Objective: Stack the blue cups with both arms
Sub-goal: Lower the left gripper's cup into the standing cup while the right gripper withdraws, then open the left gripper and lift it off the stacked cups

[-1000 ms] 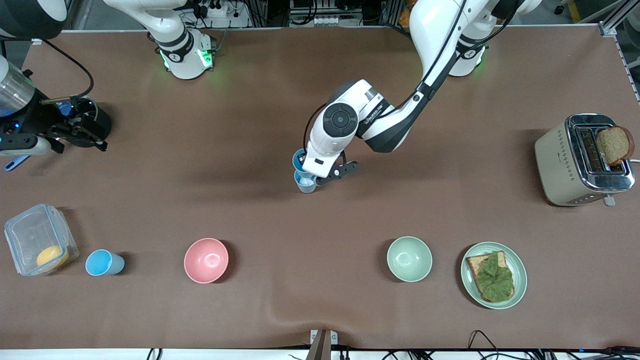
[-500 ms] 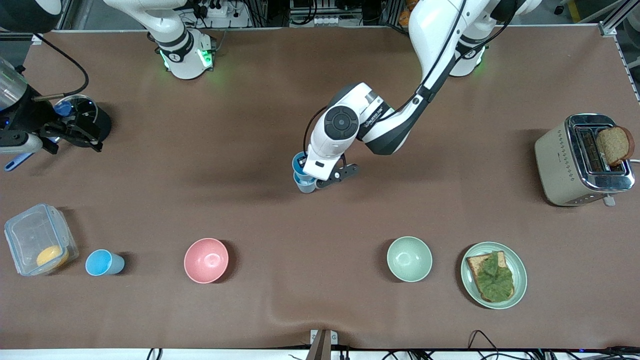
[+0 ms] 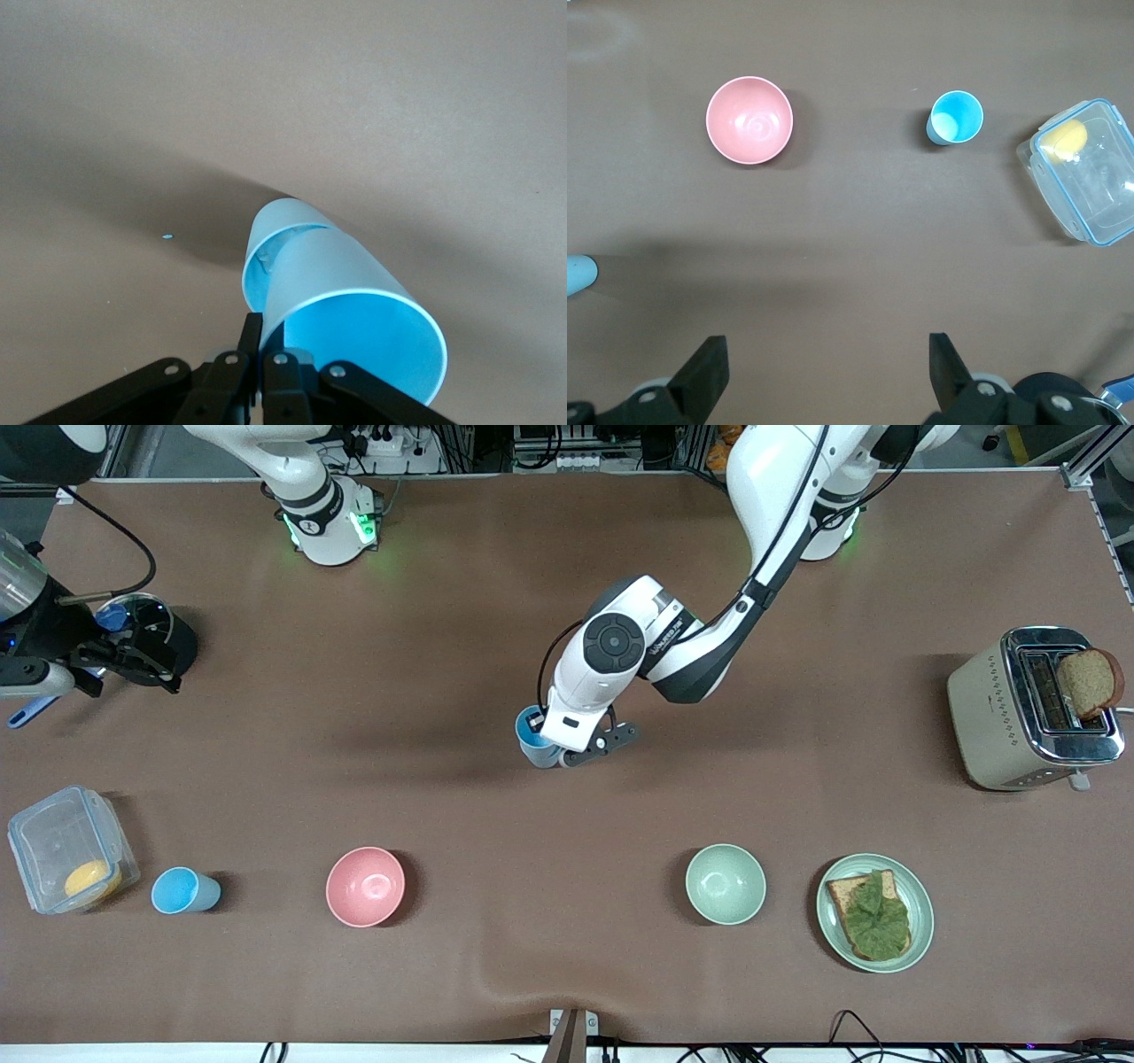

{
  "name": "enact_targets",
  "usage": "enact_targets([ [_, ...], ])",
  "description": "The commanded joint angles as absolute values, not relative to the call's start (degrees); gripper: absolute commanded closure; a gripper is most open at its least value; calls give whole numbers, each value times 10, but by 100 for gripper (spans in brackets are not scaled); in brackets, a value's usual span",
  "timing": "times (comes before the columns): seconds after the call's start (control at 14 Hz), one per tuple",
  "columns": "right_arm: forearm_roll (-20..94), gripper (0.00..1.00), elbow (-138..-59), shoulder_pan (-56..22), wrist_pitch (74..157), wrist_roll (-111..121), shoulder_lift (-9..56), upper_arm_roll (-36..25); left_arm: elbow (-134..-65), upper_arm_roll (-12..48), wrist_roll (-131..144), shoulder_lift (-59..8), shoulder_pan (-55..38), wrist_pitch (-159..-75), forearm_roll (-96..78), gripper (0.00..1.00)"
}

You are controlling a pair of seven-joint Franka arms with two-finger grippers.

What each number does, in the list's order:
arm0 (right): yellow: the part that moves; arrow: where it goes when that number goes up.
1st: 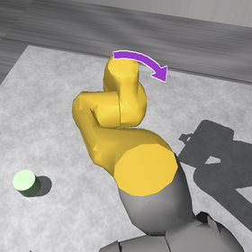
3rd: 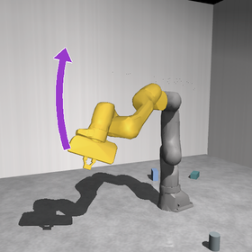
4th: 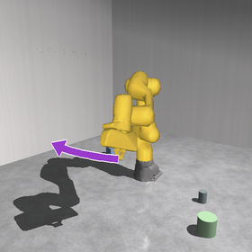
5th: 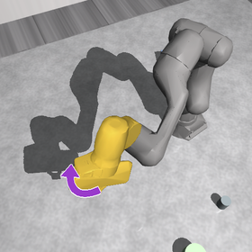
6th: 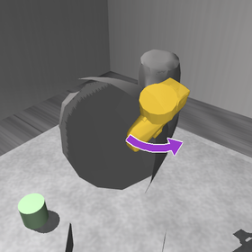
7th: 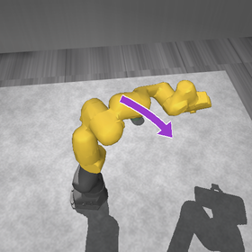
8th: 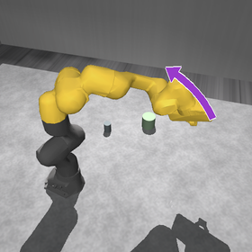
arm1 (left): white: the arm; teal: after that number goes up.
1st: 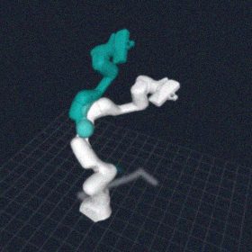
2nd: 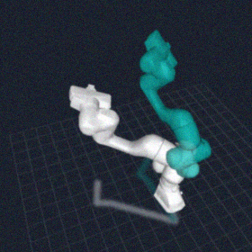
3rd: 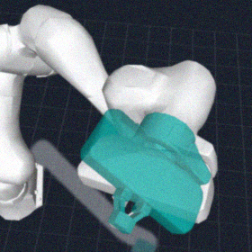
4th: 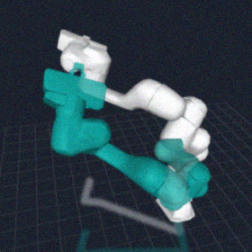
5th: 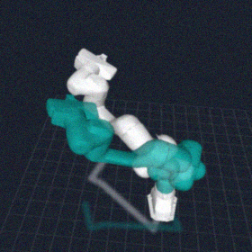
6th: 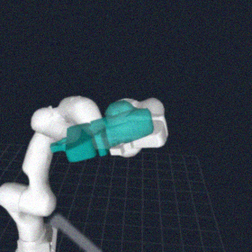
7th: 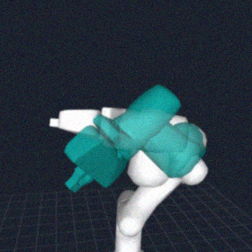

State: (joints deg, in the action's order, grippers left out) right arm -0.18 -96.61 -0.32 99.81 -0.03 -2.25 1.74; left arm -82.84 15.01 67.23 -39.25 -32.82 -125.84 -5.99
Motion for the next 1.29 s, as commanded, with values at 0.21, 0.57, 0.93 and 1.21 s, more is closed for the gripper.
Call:
enact_targets([
  [0.21, 24, 0, -952, 20, 983, 5, -14, 30, -820, 145, 680, -399, -336, -1263, -63, 93],
  [0.57, 25, 0, -953, 25, 982, 5, -14, 28, -820, 145, 679, -398, -335, -1263, -63, 20],
  [0.93, 25, 0, -953, 25, 982, 5, -13, 28, -819, 143, 674, -360, -316, -1256, -41, 0],
  [1.21, 25, 0, -952, 22, 982, 4, -13, 28, -818, 145, 647, -342, -256, -1199, 17, 0],
])
